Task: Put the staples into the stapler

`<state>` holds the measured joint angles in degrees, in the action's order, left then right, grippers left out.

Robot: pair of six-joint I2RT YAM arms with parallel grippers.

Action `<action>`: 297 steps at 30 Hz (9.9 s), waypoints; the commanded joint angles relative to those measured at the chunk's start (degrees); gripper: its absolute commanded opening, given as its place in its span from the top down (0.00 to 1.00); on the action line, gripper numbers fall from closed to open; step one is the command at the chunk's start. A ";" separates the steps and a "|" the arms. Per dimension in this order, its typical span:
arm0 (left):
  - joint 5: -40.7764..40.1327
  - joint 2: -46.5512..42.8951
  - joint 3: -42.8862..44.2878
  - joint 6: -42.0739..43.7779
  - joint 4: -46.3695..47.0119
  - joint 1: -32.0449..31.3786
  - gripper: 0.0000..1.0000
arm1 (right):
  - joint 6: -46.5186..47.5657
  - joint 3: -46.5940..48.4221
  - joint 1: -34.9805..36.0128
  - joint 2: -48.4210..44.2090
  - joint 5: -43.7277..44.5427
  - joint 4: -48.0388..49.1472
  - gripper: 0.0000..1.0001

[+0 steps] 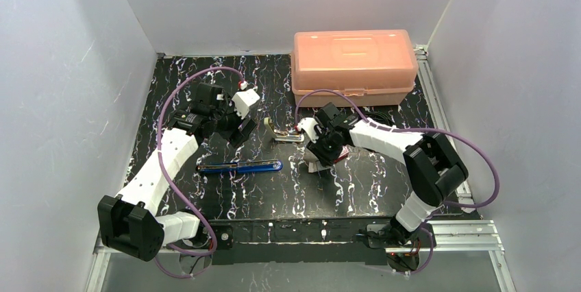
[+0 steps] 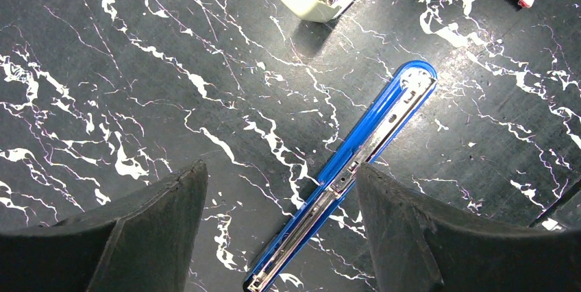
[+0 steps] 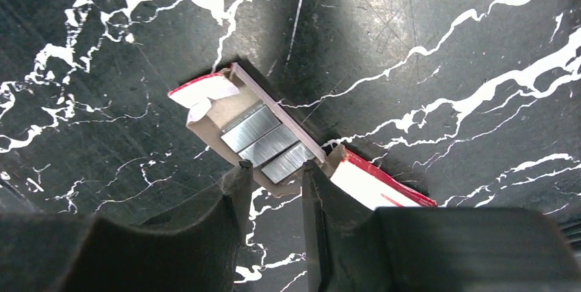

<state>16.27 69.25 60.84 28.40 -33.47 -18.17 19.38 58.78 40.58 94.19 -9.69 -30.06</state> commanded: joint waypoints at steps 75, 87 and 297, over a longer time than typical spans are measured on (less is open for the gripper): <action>1.27 -1.06 0.07 1.44 -0.66 0.24 0.22 | -0.68 4.68 -1.10 4.73 7.00 -2.51 0.69; 1.56 -0.66 0.51 1.53 -0.83 0.24 0.22 | -2.44 3.34 -0.95 5.17 8.42 -1.32 0.66; -1.23 0.47 2.72 -5.39 4.11 4.59 0.20 | -2.70 12.15 -0.44 3.33 -4.13 -2.92 0.96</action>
<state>15.42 69.36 60.60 27.51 -30.89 -16.27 17.93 66.94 39.46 96.86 -9.04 -33.52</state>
